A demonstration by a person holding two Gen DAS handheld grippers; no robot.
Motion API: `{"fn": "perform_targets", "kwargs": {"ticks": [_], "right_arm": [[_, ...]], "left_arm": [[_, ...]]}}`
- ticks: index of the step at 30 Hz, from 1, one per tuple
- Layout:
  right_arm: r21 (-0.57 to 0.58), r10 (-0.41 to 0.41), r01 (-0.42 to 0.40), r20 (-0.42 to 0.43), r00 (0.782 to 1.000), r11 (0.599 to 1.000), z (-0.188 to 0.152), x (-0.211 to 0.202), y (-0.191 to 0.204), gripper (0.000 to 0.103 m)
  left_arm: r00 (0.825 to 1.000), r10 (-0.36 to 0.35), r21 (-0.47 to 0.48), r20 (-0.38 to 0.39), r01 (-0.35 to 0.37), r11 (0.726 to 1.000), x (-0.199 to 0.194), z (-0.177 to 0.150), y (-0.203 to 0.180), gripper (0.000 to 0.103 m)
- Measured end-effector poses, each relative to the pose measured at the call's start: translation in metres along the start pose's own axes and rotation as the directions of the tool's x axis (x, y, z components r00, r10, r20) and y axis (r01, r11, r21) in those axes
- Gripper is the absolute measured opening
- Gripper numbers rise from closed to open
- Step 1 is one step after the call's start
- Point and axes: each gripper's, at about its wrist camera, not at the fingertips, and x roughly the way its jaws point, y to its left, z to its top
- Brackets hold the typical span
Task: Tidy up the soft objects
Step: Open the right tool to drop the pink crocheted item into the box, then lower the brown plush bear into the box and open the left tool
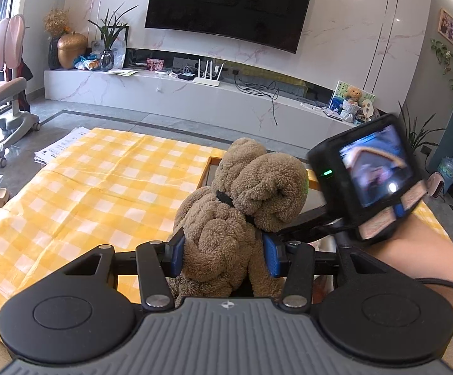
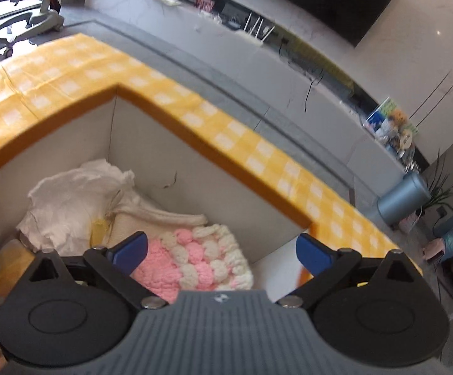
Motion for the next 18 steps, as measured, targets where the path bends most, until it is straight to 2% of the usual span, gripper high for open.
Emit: {"fn": "perform_targets", "kwargs": {"ticks": [3,5,7,8,12,15,16,18], "right_arm": [[0.011,0.029,-0.030,0.066,0.997,0.999,0.000,-0.024,-0.014,0.099],[0.027,0.080,-0.083,0.106,0.991,0.996,-0.004,-0.042,-0.025,0.088],[0.070,0.126,-0.135,0.125,0.984,0.988,-0.010,-0.060,-0.036,0.066],[0.097,0.142,-0.156,0.140,0.980,0.983,-0.015,-0.068,-0.042,0.064],[0.174,0.163,-0.193,0.175,0.971,0.966,-0.039,-0.092,-0.062,0.062],[0.230,0.130,-0.175,0.198,0.971,0.957,-0.056,-0.102,-0.074,0.062],[0.257,0.131,-0.184,0.212,0.968,0.949,-0.062,-0.104,-0.078,0.060],[0.313,0.155,-0.222,0.224,0.962,0.923,-0.071,-0.102,-0.085,0.059]], "left_arm": [[0.999,-0.032,-0.024,0.001,0.032,0.999,-0.002,0.001,0.006,0.056],[0.998,-0.062,-0.039,0.006,0.062,0.997,-0.003,0.001,0.012,0.056],[0.993,-0.117,-0.056,0.005,0.117,0.992,-0.003,0.001,0.016,0.056],[0.989,-0.151,-0.063,0.001,0.150,0.987,-0.002,0.000,0.019,0.056],[0.973,-0.228,-0.068,-0.018,0.226,0.972,0.004,-0.004,0.012,0.056],[0.962,-0.268,-0.054,-0.055,0.265,0.963,0.012,-0.009,0.000,0.056],[0.953,-0.293,-0.051,-0.081,0.290,0.956,0.017,-0.011,-0.004,0.056],[0.924,-0.349,-0.031,-0.159,0.349,0.937,0.031,-0.018,-0.014,0.056]]}}
